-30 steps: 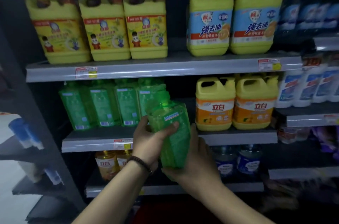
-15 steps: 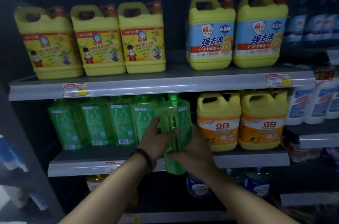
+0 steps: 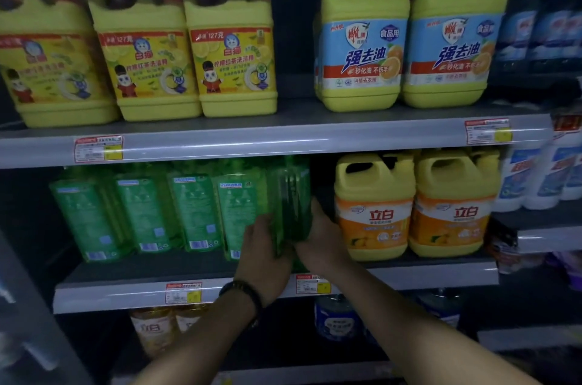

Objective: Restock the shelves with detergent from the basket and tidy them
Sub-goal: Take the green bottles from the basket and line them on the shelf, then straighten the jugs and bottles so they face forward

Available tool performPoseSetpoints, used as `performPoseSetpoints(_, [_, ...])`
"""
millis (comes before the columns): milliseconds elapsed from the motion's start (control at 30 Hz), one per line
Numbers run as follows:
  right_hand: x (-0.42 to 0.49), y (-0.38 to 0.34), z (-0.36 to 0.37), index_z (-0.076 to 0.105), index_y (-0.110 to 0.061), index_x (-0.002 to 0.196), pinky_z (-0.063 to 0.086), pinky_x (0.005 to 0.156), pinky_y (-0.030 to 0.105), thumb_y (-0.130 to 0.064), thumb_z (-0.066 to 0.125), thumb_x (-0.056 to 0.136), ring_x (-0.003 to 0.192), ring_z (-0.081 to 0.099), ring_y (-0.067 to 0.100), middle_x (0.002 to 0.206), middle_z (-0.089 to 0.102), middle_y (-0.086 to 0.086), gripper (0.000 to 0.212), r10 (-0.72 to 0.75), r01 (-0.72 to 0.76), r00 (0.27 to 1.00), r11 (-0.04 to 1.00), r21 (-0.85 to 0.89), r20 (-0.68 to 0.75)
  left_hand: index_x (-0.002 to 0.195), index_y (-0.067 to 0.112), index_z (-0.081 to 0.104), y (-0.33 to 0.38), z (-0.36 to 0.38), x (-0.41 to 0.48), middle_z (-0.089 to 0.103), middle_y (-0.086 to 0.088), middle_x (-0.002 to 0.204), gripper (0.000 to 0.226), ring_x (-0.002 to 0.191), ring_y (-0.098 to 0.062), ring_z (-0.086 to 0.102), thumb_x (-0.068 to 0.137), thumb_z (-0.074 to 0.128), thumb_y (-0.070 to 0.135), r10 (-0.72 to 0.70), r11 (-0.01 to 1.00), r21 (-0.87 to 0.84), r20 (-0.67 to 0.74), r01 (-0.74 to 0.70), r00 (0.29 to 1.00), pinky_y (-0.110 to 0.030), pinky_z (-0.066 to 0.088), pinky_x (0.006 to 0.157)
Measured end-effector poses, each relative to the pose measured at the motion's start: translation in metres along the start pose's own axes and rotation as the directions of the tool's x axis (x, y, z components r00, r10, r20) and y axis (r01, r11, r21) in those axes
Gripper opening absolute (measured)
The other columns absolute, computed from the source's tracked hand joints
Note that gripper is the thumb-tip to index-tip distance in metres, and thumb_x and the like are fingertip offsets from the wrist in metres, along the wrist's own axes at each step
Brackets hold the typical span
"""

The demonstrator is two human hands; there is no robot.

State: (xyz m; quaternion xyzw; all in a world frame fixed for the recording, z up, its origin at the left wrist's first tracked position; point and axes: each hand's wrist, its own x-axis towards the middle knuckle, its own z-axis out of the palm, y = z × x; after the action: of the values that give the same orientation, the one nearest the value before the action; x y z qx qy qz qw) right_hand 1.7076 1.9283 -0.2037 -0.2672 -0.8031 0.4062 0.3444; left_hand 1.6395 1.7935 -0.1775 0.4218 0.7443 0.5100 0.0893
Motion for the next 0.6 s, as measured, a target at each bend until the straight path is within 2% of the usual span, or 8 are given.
performPoseSetpoints(133, [0.005,0.011,0.01,0.044,-0.03,0.153,0.049,0.078,0.007,-0.023,0.084,0.085,0.11,0.072,0.013,0.122,0.075,-0.006,0.079,0.001,-0.001,1.0,0.997,-0.074,-0.008,0.151,0.032,0.044,-0.014,0.004,0.001,0.047,0.004,0.137,0.058,0.12,-0.014,0.057,0.099,0.064,0.015,-0.027,1.0,0.015,0.082,0.025,0.996,-0.038,0.051,0.109])
performPoseSetpoints(200, [0.003,0.019,0.017,0.035,-0.028,0.162,0.056,0.088,0.016,-0.025,0.082,0.088,0.114,0.072,0.015,0.128,0.074,-0.002,0.087,-0.017,0.014,1.0,0.992,-0.122,-0.018,0.152,0.034,0.046,-0.018,0.003,0.007,0.049,0.006,0.138,0.06,0.122,-0.016,0.06,0.097,0.065,0.018,-0.028,0.999,0.027,0.089,0.026,0.996,-0.039,0.051,0.11])
performPoseSetpoints(267, [0.001,0.025,0.02,0.027,-0.029,0.166,0.059,0.098,0.031,-0.027,0.082,0.09,0.117,0.071,0.016,0.133,0.073,-0.002,0.095,-0.022,0.018,0.999,0.989,-0.147,-0.027,0.156,0.031,0.041,-0.02,0.001,0.009,0.044,0.009,0.134,0.066,0.121,-0.014,0.056,0.097,0.059,0.006,-0.044,0.998,0.052,0.111,0.039,0.993,-0.03,0.046,0.109])
performPoseSetpoints(367, [0.002,0.028,0.017,0.039,-0.029,0.161,0.061,0.099,0.037,-0.025,0.085,0.086,0.118,0.071,0.013,0.132,0.073,-0.005,0.087,-0.009,0.005,0.999,0.991,-0.137,-0.032,0.16,0.029,0.034,-0.022,-0.006,0.007,0.042,0.006,0.135,0.077,0.125,-0.013,0.052,0.094,0.05,-0.008,-0.058,0.996,0.074,0.147,0.047,0.987,-0.027,0.048,0.103])
performPoseSetpoints(400, [0.003,0.027,0.014,0.043,-0.028,0.158,0.061,0.099,0.038,-0.025,0.085,0.085,0.118,0.071,0.013,0.131,0.073,-0.005,0.084,-0.001,-0.003,1.0,0.991,-0.132,-0.026,0.159,0.029,0.036,-0.024,-0.009,0.008,0.047,0.005,0.138,0.075,0.126,-0.018,0.057,0.095,0.05,-0.009,-0.07,0.996,0.061,0.153,0.062,0.986,-0.028,0.053,0.096])
performPoseSetpoints(467, [0.001,0.018,0.005,0.045,-0.023,0.159,0.061,0.101,0.041,-0.027,0.085,0.086,0.123,0.069,0.019,0.135,0.072,0.0,0.083,0.024,-0.024,1.0,0.99,-0.141,-0.002,0.152,0.027,0.046,-0.028,-0.017,0.009,0.056,0.002,0.144,0.064,0.119,-0.022,0.064,0.098,0.051,-0.006,-0.078,0.994,0.086,0.146,0.066,0.986,-0.021,0.052,0.082])
performPoseSetpoints(533, [-0.008,0.002,-0.008,0.042,-0.015,0.161,0.058,0.106,0.043,-0.028,0.082,0.092,0.131,0.065,0.025,0.143,0.066,0.01,0.081,0.045,-0.039,0.999,0.985,-0.17,0.028,0.136,0.024,0.059,-0.031,-0.026,0.008,0.063,0.003,0.14,0.045,0.116,-0.017,0.065,0.099,0.055,-0.002,-0.026,0.991,0.132,0.119,0.01,0.993,-0.021,0.049,0.09])
performPoseSetpoints(600, [-0.02,-0.016,-0.025,0.049,-0.013,0.156,0.058,0.103,0.044,-0.028,0.077,0.097,0.125,0.068,0.025,0.137,0.069,0.014,0.067,0.003,0.005,0.999,0.975,-0.222,0.035,0.115,0.031,0.064,-0.024,-0.034,0.004,0.07,0.008,0.122,0.035,0.098,-0.008,0.067,0.098,0.06,0.001,0.067,0.987,0.137,0.1,-0.081,0.993,-0.021,0.05,0.084])
